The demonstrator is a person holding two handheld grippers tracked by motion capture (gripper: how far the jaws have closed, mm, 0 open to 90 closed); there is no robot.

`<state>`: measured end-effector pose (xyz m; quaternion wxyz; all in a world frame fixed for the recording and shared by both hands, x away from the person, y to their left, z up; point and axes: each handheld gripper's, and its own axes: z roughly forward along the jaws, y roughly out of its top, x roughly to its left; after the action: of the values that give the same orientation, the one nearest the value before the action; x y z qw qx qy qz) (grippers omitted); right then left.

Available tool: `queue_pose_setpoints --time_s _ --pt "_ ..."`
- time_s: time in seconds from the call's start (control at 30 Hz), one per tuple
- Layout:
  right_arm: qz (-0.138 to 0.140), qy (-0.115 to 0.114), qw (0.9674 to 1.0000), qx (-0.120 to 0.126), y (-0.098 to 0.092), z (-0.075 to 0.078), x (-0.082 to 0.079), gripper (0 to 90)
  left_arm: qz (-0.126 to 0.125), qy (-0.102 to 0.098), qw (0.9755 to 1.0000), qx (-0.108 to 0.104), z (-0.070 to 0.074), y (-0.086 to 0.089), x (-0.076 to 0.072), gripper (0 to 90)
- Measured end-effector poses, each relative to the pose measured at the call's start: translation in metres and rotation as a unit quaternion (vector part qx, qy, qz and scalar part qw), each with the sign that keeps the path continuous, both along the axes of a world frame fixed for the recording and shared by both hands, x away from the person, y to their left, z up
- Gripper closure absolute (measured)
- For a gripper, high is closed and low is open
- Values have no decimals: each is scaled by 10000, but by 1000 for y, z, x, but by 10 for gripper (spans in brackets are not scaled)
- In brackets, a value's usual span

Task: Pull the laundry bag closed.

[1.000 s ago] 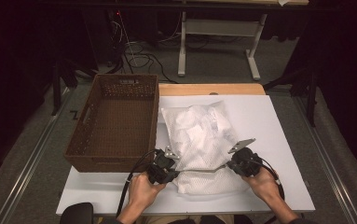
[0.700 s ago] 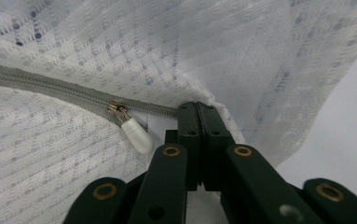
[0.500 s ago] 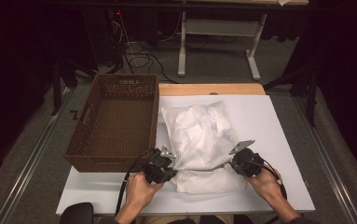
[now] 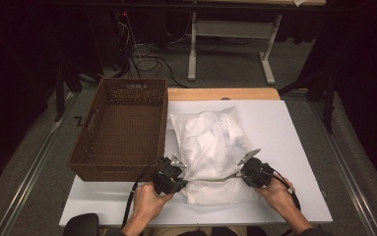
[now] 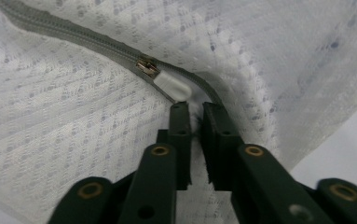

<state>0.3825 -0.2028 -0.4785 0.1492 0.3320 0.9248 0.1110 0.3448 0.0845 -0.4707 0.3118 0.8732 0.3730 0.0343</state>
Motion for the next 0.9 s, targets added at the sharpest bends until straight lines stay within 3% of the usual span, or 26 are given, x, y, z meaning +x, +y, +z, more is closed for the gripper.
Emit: queue_pose_setpoints --time_s 0.07,0.17,0.3,0.37,0.53,0.73,0.8,0.9 --pt "65 -75 9999 -60 2 1 -1 876 0 7 10000 -17 1 2 0 864" --pt "21 -157 9998 87 0 4 -1 882 -14 7 10000 -22 1 2 0 864" --pt "-258 -136 9973 667 -9 12 6 880 -39 18 10000 -5 0 2 1 864" --pt "-366 -146 9960 805 -11 13 9 880 -45 29 10000 -28 0 2 0 865" --pt "-263 -349 9971 619 2 2 10 880 -58 10 10000 -60 3 4 -1 866" --pt "-136 -271 9979 568 11 -1 15 872 -37 -14 9999 -111 4 5 -1 867" --pt "-310 -481 9978 325 11 -1 18 870 -70 -46 9998 -153 7 7 -2 868" --pt "-390 -683 9966 258 15 -3 19 866 -36 -125 9999 -92 8 6 -2 868"
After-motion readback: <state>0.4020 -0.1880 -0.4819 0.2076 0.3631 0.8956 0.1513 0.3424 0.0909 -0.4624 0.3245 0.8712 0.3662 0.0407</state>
